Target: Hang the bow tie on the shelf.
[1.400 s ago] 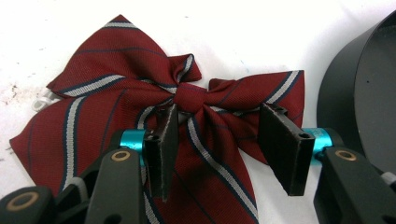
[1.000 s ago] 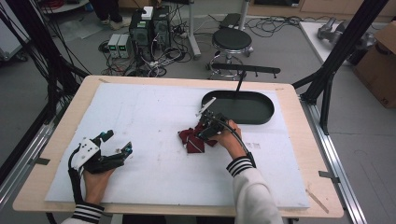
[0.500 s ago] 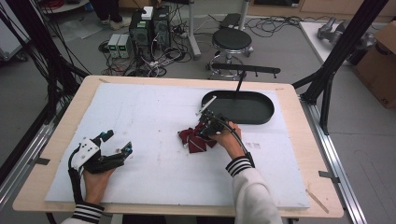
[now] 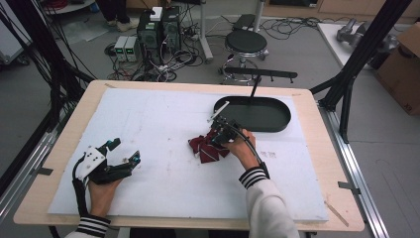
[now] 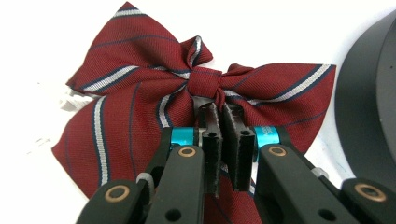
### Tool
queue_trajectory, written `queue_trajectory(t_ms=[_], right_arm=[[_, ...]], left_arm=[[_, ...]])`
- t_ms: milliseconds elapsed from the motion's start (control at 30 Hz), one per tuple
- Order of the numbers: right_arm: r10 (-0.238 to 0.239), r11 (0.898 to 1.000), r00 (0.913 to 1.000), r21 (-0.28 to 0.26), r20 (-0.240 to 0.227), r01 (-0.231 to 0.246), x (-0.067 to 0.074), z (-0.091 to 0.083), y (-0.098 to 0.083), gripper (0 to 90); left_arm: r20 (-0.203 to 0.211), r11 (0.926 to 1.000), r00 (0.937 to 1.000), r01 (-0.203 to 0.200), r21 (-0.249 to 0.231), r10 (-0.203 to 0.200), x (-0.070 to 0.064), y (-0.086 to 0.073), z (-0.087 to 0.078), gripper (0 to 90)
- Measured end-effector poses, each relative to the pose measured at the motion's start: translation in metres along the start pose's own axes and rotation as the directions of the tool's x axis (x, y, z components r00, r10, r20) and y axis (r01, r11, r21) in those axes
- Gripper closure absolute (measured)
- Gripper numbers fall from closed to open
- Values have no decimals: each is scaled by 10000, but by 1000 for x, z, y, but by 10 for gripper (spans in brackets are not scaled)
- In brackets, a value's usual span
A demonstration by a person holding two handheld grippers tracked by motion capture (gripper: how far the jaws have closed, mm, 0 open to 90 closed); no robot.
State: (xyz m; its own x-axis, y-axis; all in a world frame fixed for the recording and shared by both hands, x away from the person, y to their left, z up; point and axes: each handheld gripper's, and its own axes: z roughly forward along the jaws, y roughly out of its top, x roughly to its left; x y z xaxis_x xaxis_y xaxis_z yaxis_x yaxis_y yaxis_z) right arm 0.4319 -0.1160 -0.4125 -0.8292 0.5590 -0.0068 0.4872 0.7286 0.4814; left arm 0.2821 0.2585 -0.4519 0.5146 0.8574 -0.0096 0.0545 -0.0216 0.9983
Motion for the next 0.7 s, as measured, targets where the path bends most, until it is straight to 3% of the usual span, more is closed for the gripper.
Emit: queue_trajectory(t_ms=[133,333,367,700], right_arm=[[83,9997,10000,-233,9,-83,1,-5,0,858],[52,9932,9998,-1167,167,-32,4,-20,1,860],[-33,9887,9997,-1495,224,66,6,-25,1,860],[-178,9632,9972,-2662,727,366,12,-46,2,860]], left_arm=[[-14,10000,10000,0,-6,0,0,0,0,143],[-9,10000,10000,-33,-19,33,0,0,0,143],[-11,10000,10000,-37,-20,37,0,0,0,143],[-25,10000,10000,-81,-25,81,-1,0,0,143]])
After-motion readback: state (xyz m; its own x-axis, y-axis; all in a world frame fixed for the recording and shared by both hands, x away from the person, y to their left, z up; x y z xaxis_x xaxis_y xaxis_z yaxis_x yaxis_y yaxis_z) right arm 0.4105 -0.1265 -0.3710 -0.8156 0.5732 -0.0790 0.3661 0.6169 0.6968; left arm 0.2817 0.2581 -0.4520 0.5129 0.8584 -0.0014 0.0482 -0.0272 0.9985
